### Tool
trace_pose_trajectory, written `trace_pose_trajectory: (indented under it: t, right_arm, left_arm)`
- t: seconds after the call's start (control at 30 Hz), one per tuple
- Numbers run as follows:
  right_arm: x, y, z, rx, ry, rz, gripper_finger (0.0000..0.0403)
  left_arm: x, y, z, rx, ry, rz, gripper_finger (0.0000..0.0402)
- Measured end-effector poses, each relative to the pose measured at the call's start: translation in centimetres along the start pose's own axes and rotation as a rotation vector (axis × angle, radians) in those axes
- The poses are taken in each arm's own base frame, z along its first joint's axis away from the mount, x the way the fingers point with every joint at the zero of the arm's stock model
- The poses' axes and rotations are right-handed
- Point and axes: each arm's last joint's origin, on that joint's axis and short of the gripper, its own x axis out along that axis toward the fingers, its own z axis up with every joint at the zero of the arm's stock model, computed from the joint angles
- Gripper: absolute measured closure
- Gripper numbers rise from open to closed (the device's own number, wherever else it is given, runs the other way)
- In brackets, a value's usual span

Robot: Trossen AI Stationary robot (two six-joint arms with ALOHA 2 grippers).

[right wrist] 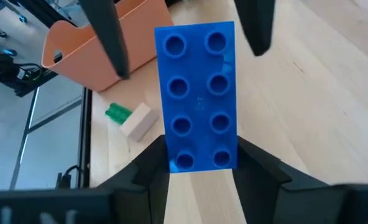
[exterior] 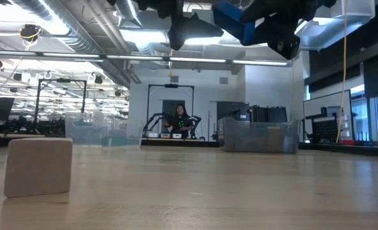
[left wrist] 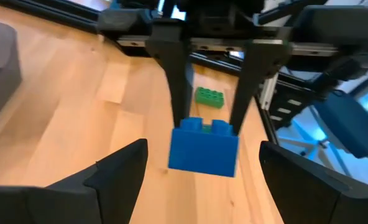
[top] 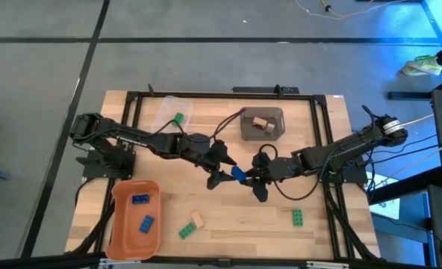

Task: Sort & place blocks by color
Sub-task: Put the blue game piece into the orange bin

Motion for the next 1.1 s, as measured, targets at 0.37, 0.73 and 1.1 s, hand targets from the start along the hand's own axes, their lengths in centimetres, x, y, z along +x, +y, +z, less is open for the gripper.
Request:
trace_pose_trajectory:
  t: [0.37, 0.73, 1.1]
  right_arm:
    - [1.0, 0.1, -0.2, -0.017, 0.003, 0.019, 0.0261]
    - [1.4, 0.2, -0.3, -0.01, -0.005, 0.027, 0.0261]
    - [1.3, 0.4, -0.2, -0.005, 0.0, 0.06, 0.0261]
  left_arm:
    - [0.6, 0.0, -0.3, -0.028, 0.021, -0.068, 0.0113]
    - [1.1, 0.1, -0.7, -0.054, 0.043, -0.09, 0.0145]
    - [1.1, 0.1, -0.8, -0.057, 0.052, -0.094, 0.0255]
